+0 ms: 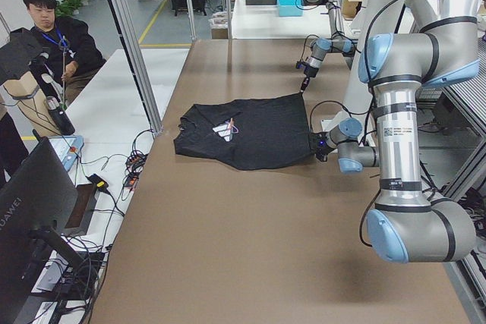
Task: Fold clothes
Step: 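Grasp both hem corners with the left and right grippers, then lift the hem and fold it toward the collar with both grippers, then lay the hem down near the collar and open both grippers, then move the left gripper to the folded shirt's near corner and grasp it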
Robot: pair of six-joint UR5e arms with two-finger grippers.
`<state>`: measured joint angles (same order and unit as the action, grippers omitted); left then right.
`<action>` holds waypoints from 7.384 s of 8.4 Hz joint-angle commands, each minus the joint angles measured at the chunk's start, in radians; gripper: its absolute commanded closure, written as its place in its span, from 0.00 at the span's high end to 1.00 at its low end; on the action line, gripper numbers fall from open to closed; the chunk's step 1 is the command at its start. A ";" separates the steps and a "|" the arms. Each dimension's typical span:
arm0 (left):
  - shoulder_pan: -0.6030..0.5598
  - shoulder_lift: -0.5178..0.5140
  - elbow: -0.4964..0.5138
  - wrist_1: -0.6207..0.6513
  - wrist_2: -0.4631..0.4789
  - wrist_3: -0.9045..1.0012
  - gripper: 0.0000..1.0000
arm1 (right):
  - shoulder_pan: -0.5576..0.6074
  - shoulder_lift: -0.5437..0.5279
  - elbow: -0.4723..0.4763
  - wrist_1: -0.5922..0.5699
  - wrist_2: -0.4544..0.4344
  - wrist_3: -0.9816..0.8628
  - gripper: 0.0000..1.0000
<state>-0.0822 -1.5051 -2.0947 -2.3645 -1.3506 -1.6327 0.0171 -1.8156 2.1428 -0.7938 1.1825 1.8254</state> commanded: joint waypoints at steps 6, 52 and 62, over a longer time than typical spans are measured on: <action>-0.617 -0.308 -0.151 0.516 -0.745 0.307 0.00 | 0.531 0.085 0.132 -0.088 0.571 -0.379 0.00; -0.562 -0.257 0.487 -0.084 -0.786 0.689 0.10 | 0.787 0.565 -0.402 -0.352 0.796 -0.560 0.93; -0.574 -0.259 0.463 -0.084 -0.783 0.708 1.00 | 0.778 0.564 -0.400 -0.352 0.781 -0.555 0.93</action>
<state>-0.6570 -1.7631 -1.6360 -2.4491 -2.1428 -0.9246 0.7965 -1.2517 1.7417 -1.1459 1.9700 1.2687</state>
